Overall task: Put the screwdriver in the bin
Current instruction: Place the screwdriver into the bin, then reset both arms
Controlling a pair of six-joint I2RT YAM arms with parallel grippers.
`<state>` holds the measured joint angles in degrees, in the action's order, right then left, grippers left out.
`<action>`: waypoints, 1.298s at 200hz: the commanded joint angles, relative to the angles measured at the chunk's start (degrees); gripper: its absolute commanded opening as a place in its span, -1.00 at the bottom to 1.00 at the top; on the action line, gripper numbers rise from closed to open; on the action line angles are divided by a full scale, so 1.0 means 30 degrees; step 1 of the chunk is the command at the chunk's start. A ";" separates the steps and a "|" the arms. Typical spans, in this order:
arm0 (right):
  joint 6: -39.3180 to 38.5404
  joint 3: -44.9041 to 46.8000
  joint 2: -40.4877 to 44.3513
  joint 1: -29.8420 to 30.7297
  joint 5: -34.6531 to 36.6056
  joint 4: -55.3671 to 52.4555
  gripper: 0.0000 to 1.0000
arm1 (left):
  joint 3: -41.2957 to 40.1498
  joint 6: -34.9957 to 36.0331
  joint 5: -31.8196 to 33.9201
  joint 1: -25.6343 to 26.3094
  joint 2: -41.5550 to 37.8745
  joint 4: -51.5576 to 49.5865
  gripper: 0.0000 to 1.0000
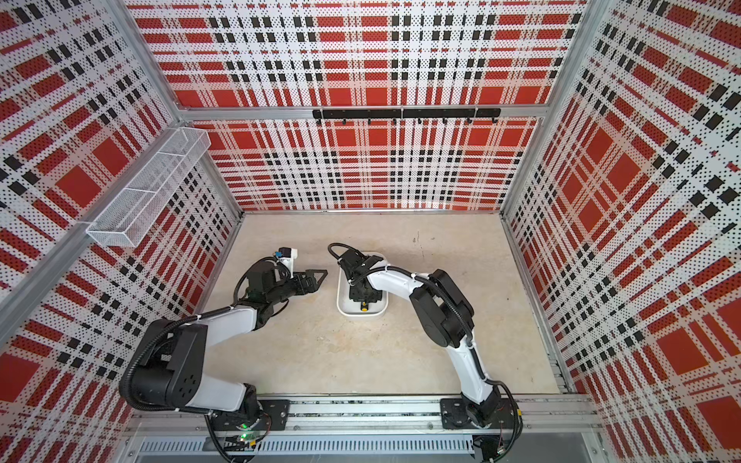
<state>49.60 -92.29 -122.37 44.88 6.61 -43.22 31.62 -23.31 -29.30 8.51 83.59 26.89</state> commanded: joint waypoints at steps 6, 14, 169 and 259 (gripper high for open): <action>0.0085 -0.0218 -0.0147 0.0087 0.0725 -0.0153 -0.19 | -0.0138 -0.0112 0.0009 0.0136 -0.0531 -0.0081 0.96; 0.0084 -0.0204 -0.0075 0.0079 0.0824 -0.0157 -0.14 | -0.0138 -0.0089 0.0005 0.0122 -0.0562 -0.0087 0.96; -0.5594 0.5054 0.8194 -0.0078 0.2233 0.5031 0.23 | -0.0119 0.0602 0.4329 0.0000 -0.3431 -0.0354 0.96; -1.2138 1.3429 1.7654 -0.4413 0.5499 1.0424 0.30 | -0.2066 0.2621 0.6900 -0.1720 -0.7461 0.1574 0.96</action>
<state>19.70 -57.32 -74.00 35.00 20.78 -18.22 26.22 -19.68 -10.98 4.29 62.87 29.19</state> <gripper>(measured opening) 0.650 0.982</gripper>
